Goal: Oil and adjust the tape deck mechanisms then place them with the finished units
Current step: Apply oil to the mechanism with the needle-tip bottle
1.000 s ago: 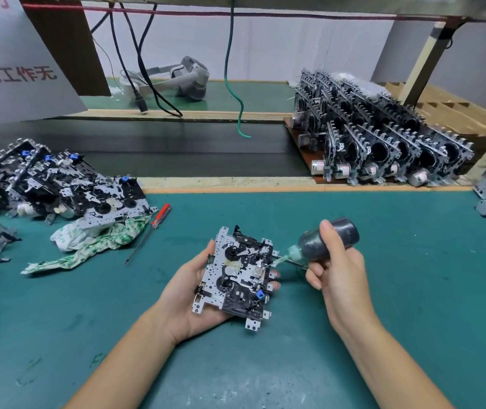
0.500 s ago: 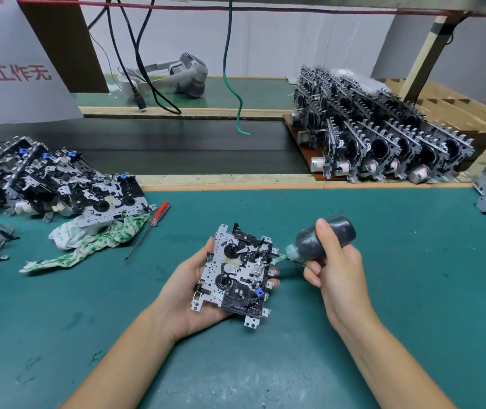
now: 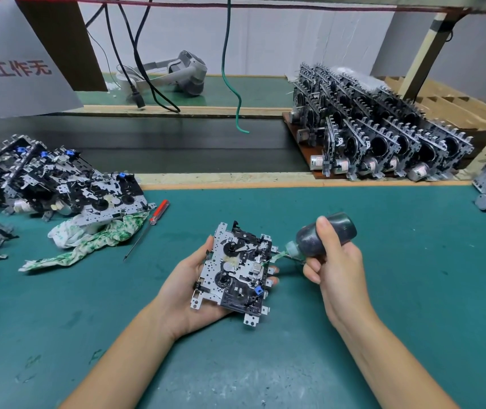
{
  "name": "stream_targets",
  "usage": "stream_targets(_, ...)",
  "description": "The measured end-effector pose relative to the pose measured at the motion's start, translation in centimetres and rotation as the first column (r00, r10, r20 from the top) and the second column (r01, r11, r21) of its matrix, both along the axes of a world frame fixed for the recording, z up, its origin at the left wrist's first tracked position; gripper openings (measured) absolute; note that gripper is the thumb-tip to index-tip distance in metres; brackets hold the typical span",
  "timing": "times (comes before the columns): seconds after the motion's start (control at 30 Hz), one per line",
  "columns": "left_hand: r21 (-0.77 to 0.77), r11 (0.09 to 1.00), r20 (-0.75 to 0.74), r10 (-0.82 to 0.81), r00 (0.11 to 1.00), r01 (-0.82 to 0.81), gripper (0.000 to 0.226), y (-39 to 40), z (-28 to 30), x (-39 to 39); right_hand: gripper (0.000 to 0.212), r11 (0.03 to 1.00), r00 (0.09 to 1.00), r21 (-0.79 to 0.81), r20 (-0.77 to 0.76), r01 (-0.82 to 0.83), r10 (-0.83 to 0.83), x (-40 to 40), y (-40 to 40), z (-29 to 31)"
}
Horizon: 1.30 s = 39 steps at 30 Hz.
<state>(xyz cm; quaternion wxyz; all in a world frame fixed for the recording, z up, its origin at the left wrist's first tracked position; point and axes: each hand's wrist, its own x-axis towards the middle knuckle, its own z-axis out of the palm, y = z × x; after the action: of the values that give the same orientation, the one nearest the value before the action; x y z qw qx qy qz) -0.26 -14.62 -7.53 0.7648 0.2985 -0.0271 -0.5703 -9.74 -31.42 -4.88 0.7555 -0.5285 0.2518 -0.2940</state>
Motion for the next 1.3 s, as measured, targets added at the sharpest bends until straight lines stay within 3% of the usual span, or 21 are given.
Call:
stream_targets(0.53,0.005,1.000,-0.009,-0.006,1.000,0.006,0.061,0.0,0.1,-0.1,0.029,0.999,1.000,0.044,-0.009,0.010,-0.010,0.0,0.2,0.1)
stream_targets(0.67,-0.002,1.000,-0.022,-0.006,1.000,0.006,0.062,0.0,0.2,0.0,0.027,0.988,0.998,0.152,0.056,0.007,-0.016,-0.1,-0.1,0.5)
stream_targets(0.77,-0.001,1.000,-0.021,-0.007,1.000,0.007,0.062,0.1,0.3,-0.1,0.035,0.990,0.997,0.140,0.072,0.012,-0.023,-0.3,-0.6,0.8)
stream_targets(0.87,0.010,1.000,-0.013,-0.004,1.000,0.004,0.062,0.1,0.3,-0.1,0.040,0.999,1.000,0.051,0.026,0.009,-0.010,-0.4,-1.2,0.8)
stream_targets(1.07,0.019,1.000,-0.002,0.007,1.000,-0.007,0.063,0.1,0.3,-0.1,0.025,0.976,0.990,-0.217,-0.144,-0.029,-0.003,-0.2,-3.3,0.0)
stream_targets(1.2,0.016,1.000,-0.010,0.010,1.000,-0.010,0.062,0.1,0.4,-0.2,0.029,0.903,0.974,-0.421,-0.225,-0.086,-0.012,0.1,-4.2,-0.7)
stream_targets(1.3,0.012,1.000,-0.018,0.006,1.000,-0.006,0.062,0.1,0.5,-0.3,0.035,0.851,0.980,-0.521,-0.195,-0.068,-0.041,0.3,-4.5,-1.1)
